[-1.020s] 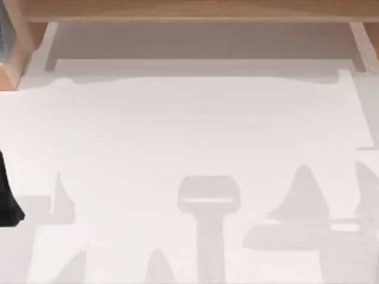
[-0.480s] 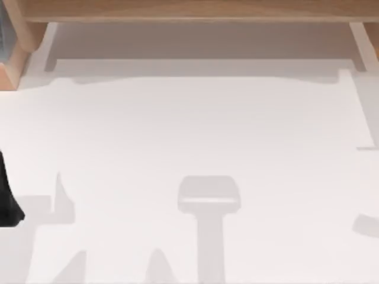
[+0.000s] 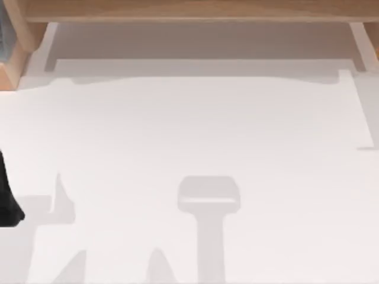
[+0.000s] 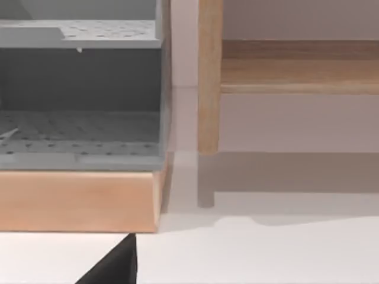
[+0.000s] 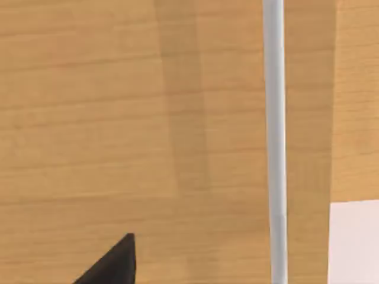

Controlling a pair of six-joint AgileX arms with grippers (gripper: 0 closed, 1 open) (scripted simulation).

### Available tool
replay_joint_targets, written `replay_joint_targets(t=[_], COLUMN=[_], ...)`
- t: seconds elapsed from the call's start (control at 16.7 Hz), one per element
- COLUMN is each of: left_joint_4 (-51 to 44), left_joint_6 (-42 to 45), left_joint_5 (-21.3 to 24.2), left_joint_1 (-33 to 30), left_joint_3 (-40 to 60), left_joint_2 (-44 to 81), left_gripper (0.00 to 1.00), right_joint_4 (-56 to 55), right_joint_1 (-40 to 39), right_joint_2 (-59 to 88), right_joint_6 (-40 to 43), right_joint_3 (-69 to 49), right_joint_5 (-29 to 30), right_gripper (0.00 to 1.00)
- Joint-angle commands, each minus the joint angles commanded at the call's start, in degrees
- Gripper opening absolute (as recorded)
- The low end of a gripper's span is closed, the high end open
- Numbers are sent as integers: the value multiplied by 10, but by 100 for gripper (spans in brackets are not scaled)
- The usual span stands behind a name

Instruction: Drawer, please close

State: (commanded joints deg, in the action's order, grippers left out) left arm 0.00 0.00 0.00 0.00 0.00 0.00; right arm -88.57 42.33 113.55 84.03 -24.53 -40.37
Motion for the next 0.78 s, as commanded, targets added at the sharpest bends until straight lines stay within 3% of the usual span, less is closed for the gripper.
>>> replay_joint_targets(t=[0.18, 0.78], left_joint_4=[0, 0], left_joint_6=[0, 0], left_joint_5=[0, 0], left_joint_1=[0, 0], left_joint_3=[0, 0], left_joint_2=[0, 0], left_gripper=[100, 100], right_joint_4=[-36, -14], right_joint_1=[5, -22], right_joint_2=[28, 42], right_joint_6=[45, 49], right_joint_3=[-3, -39], right_joint_5=[-5, 22], right_gripper=[100, 100])
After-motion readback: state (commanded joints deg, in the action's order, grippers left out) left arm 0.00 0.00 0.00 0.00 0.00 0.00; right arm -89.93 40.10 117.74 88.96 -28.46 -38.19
